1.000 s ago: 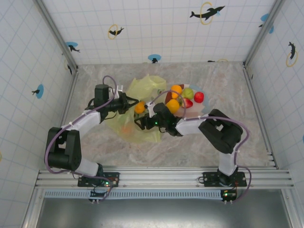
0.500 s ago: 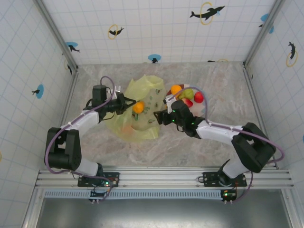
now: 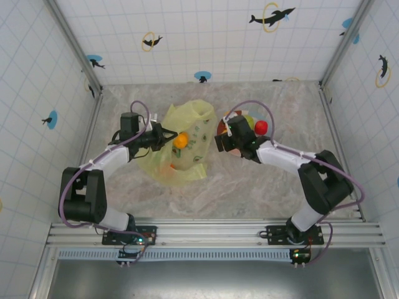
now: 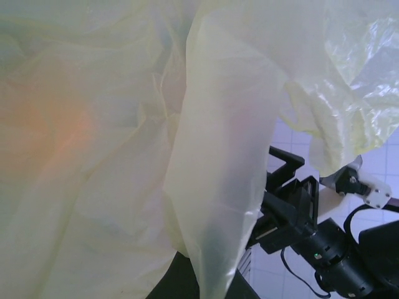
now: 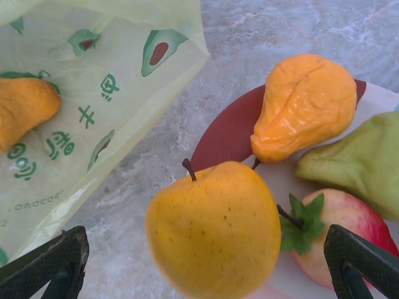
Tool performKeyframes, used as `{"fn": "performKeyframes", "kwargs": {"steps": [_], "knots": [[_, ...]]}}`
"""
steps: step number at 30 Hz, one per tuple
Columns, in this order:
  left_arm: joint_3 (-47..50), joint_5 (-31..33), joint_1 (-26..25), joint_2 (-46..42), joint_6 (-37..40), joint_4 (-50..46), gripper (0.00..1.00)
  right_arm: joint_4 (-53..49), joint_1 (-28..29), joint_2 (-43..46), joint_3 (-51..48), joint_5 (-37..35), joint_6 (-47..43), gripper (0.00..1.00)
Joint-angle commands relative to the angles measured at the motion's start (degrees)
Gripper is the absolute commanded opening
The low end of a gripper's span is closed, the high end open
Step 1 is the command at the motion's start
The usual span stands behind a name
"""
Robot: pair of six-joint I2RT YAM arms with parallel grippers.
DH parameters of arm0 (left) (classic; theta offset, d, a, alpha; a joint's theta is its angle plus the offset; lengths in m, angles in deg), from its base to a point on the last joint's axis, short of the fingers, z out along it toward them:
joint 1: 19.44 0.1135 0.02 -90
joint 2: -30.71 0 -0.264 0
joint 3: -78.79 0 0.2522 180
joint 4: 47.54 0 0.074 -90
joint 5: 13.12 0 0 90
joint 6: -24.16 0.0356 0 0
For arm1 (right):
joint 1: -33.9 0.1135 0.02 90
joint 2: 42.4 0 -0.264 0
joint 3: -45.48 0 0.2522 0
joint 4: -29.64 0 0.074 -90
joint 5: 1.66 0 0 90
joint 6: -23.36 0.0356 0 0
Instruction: Place the fruits into the plastic bag
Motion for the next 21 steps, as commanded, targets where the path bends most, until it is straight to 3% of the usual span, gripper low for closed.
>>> {"fn": "performKeyframes", "kwargs": {"steps": [1,12,21], "knots": [[0.74,-0.60,0.66,0.06,0.63,-0.19,0.00,-6.68,-0.21,-4.31,5.37,-0.96,-4.41,0.99],[0.78,-0.82,0.98,0.24,0.50,-0.15,0.00,-12.97,0.08,-13.74,14.29,-2.25,-8.11,0.98],[0.90,-0.93,1.02,0.21,0.41,-0.15,0.00,-13.01,0.22,-15.37,15.31,-3.46,-9.14,0.82]]}}
